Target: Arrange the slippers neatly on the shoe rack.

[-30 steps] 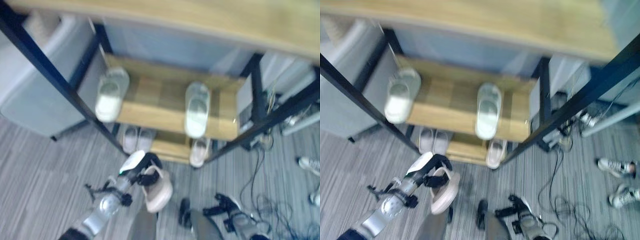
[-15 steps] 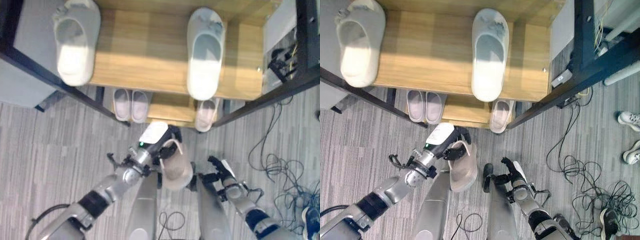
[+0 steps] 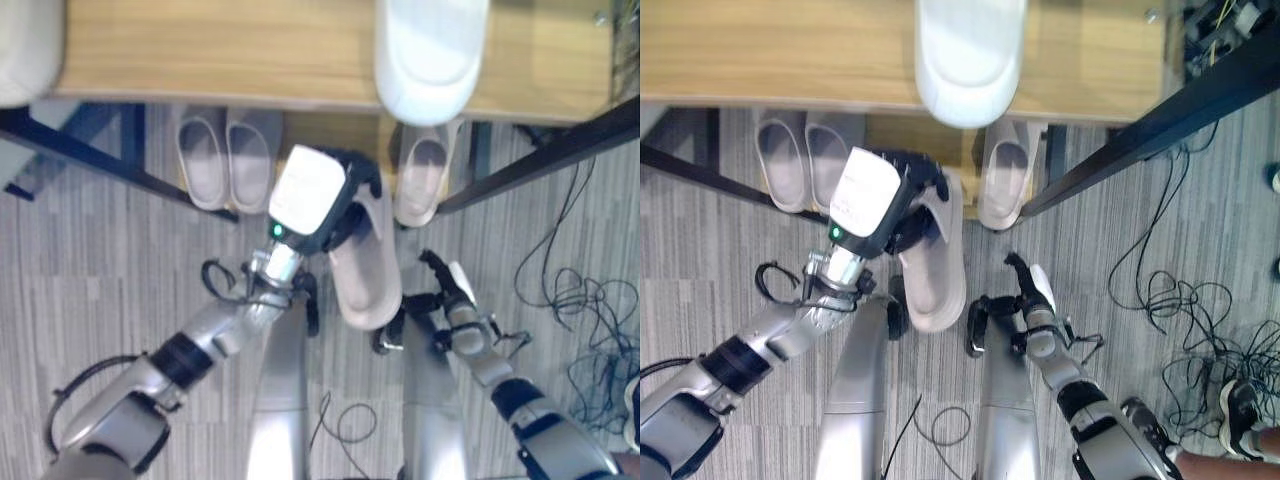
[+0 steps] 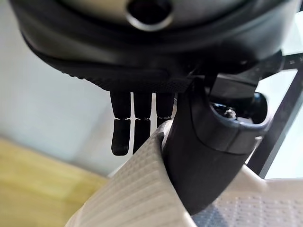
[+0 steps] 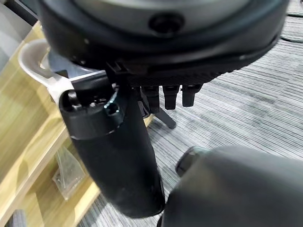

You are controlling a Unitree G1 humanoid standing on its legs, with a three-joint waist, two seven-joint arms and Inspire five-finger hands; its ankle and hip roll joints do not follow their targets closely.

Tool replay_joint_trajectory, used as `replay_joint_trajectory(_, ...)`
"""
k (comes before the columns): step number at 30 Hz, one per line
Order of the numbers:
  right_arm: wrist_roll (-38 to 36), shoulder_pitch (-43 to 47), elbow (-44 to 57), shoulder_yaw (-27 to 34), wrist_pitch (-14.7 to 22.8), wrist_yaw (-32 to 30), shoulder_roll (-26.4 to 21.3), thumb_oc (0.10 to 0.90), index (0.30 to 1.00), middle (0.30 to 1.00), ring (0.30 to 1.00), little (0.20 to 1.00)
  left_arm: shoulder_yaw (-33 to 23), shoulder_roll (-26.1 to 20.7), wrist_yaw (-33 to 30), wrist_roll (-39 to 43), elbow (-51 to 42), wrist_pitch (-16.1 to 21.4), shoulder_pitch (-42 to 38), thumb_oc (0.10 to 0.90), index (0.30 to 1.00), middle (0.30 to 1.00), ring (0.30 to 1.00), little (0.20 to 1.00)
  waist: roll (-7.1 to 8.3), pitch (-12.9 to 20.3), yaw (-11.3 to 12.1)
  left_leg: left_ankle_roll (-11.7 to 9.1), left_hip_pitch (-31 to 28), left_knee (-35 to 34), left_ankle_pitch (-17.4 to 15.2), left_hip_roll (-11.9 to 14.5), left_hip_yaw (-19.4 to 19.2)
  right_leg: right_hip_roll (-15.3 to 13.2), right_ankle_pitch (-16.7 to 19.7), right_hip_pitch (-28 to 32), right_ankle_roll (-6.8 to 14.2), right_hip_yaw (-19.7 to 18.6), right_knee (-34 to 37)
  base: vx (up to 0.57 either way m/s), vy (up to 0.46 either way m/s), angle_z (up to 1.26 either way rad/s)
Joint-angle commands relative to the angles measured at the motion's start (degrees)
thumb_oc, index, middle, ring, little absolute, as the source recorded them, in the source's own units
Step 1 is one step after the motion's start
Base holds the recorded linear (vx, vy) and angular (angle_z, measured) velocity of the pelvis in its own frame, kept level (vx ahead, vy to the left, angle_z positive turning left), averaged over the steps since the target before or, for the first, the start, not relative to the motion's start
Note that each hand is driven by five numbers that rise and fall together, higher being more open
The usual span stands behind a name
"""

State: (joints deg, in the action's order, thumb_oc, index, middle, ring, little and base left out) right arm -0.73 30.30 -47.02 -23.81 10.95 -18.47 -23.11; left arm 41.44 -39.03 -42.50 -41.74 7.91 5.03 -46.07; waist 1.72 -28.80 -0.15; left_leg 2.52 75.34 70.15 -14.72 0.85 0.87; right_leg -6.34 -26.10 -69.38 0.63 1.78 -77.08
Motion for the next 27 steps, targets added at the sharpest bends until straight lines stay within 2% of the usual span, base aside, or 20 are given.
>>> replay_joint_trajectory(1,-1.2,-11.6,-1.5,-2.8,0.3,-1.8,1.5,0.8,0.9,0.9,0.9,0.9,-1.8,2.0,-7.9,-2.3,-2.8,-0.3,-3.4,0.4,0.3,0.3,0.3,0.3,-2.2,8.4,-0.7,0.8,-1.0,3.8,-10.4,0.6,4.5,-0.7,-1.3,-2.1,2.1,-1.7,3.3,0.03,0.027,-0.04)
replay_joint_trajectory(7,2.8,-9.6,-2.3,-8.4,-1.0,2.6,0.2,0.8,0.9,0.9,0.9,0.9,0.5,-1.9,-9.0,-1.2,-0.6,-2.6,-14.6,0.4,0.3,0.3,0.3,0.3,-2.48,7.3,-1.1,1.1,6.8,14.5,-13.6,0.2,5.1,-0.6,-4.4,-10.4,1.4,-2.7,-8.0,0.03,0.007,-0.03)
replay_joint_trajectory(11,3.8,-11.0,-5.1,-11.0,-1.5,7.8,-0.4,0.8,0.9,0.9,0.9,0.9,1.6,-5.7,-8.4,-1.0,-0.5,-3.0,-19.5,0.4,0.3,0.3,0.3,0.3,-2.47,5.1,-1.5,0.9,11.3,23.8,-16.5,0.4,4.9,-0.8,-6.6,-14.9,2.0,-3.0,-17.1,0.03,0.0,0.0)
replay_joint_trajectory(12,3.7,-10.9,-5.1,-10.9,-1.5,7.9,-0.4,0.8,0.9,0.9,0.9,0.9,1.7,-5.7,-8.3,-1.0,-0.5,-3.1,-19.6,0.4,0.3,0.3,0.3,0.3,-2.38,5.1,-1.5,0.9,11.6,24.2,-16.8,0.5,4.9,-0.7,-6.8,-15.2,2.0,-3.1,-17.5,0.06,-0.002,-0.02)
replay_joint_trajectory(15,2.3,-13.3,-7.3,-13.5,-2.2,14.7,0.4,0.8,0.9,0.9,0.9,0.9,3.1,-7.5,-6.3,0.2,0.6,-2.3,-23.3,0.4,0.3,0.3,0.3,0.3,-2.31,3.2,-1.9,1.2,14.6,31.4,-19.3,0.8,4.2,-0.5,-8.8,-18.4,2.1,-3.2,-24.2,0.06,0.003,-0.07)
replay_joint_trajectory(16,2.0,-15.9,-7.5,-15.2,-2.4,18.3,1.0,0.8,0.9,0.9,0.9,0.9,4.0,-7.8,-5.4,0.8,1.3,-2.3,-25.0,0.4,0.3,0.3,0.3,0.3,-1.94,1.1,-2.3,1.5,14.6,35.0,-21.1,0.8,3.8,0.2,-9.5,-19.2,2.1,-3.9,-28.0,0.04,0.024,-0.11)
replay_joint_trajectory(18,1.3,-17.4,-8.0,-16.4,-2.7,20.3,2.2,0.8,0.9,0.9,0.9,0.9,5.4,-8.3,-3.9,0.8,1.8,-2.6,-27.3,0.4,0.3,0.3,0.3,0.3,-1.8,-0.8,-2.8,1.6,14.6,37.7,-22.3,0.8,3.7,0.8,-10.2,-19.5,1.9,-4.9,-31.2,0.02,0.022,-0.15)
replay_joint_trajectory(20,-0.1,-17.8,-8.4,-16.5,-2.8,21.3,3.0,0.8,0.9,0.9,0.9,0.9,7.1,-8.6,-2.9,0.2,1.9,-2.7,-29.0,0.4,0.3,0.3,0.3,0.3,-1.58,-1.0,-2.8,1.7,14.6,39.0,-23.2,0.7,3.6,1.3,-10.6,-20.2,1.9,-5.9,-33.1,0.03,0.008,-0.14)
replay_joint_trajectory(21,-2.0,-19.3,-7.4,-16.7,-2.6,23.2,3.7,0.8,0.9,0.9,0.9,0.9,10.3,-10.0,-0.1,-0.7,1.9,-3.0,-32.6,0.4,0.3,0.3,0.3,0.3,-1.09,-1.0,-3.1,1.7,14.6,41.1,-24.5,0.5,3.5,1.5,-11.2,-20.6,1.7,-7.3,-35.6,0.02,-0.005,-0.11)
replay_joint_trajectory(27,-3.4,-23.0,-7.5,-15.9,-1.5,21.0,4.0,0.8,0.9,0.9,0.9,0.9,14.6,-11.6,3.2,0.7,4.4,-3.0,-38.1,0.4,0.3,0.3,0.3,0.3,-0.6,-1.0,-4.4,1.4,14.6,44.3,-26.3,0.5,3.2,2.2,-12.7,-20.6,0.5,-9.5,-39.8,0.0,0.001,-0.01)
